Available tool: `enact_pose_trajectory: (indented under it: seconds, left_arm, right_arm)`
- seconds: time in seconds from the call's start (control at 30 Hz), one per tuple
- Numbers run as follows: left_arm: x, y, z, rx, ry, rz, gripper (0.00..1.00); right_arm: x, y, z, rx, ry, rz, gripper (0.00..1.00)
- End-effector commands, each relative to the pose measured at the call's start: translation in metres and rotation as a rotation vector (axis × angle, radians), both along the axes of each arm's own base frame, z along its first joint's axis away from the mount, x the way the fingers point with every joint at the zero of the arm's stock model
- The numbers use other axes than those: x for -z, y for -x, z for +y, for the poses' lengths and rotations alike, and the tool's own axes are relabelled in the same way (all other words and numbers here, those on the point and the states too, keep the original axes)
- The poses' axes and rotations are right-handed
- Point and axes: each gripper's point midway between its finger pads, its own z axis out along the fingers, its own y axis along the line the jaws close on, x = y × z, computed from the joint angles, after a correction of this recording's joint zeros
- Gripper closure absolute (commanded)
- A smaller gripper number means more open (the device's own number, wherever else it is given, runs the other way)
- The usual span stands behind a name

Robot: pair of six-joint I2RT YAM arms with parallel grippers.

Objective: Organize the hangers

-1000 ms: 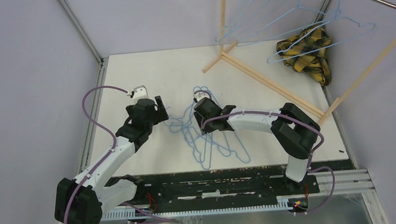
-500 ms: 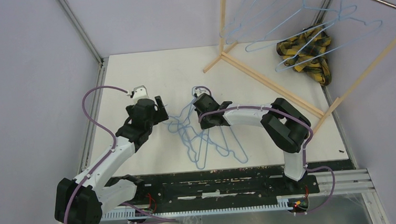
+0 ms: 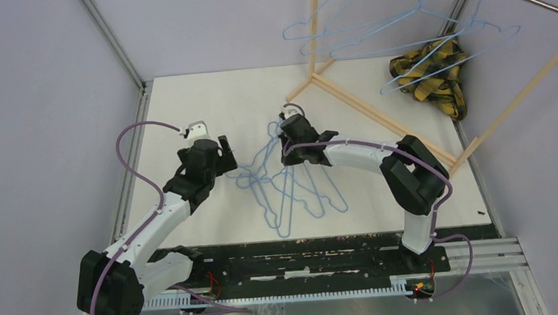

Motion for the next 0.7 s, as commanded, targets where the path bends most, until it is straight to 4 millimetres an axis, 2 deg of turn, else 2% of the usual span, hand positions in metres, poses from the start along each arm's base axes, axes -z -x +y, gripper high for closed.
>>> enact_pose_trajectory:
  seconds: [0.0,0.17,0.3,0.4,0.5,0.53,0.6,0.67]
  left_arm:
    - [-0.013,-0.007,-0.002,-0.031,0.054,-0.058,0.01]
    - [-0.011,-0.007,-0.002,-0.032,0.05,-0.054,0.01]
    - [-0.008,-0.008,-0.003,-0.029,0.049,-0.046,0.01]
    - [-0.009,-0.008,-0.003,-0.028,0.047,-0.046,0.01]
    - [-0.009,-0.008,-0.002,-0.029,0.045,-0.046,0.01]
    - [-0.008,-0.008,-0.002,-0.029,0.044,-0.046,0.01]
    - [-0.007,-0.008,-0.003,-0.027,0.047,-0.045,0.01]
    - [-0.005,-0.009,-0.004,-0.024,0.048,-0.039,0.01]
  right_arm:
    - [-0.066,-0.04,0.031,0.008,-0.225,-0.114,0.99]
    - [-0.075,-0.063,0.046,0.033,-0.326,-0.121,0.99]
    - [-0.07,-0.086,0.06,0.057,-0.357,-0.11,0.96]
    - [-0.058,-0.096,0.067,0.055,-0.33,-0.073,0.83]
    - [-0.046,-0.096,0.061,0.049,-0.279,-0.065,0.59]
    - [-0.041,-0.093,0.059,0.038,-0.255,-0.063,0.54]
    - [-0.036,-0.087,0.051,0.012,-0.212,-0.065,0.47]
    - [-0.033,-0.08,0.042,-0.017,-0.168,-0.068,0.45]
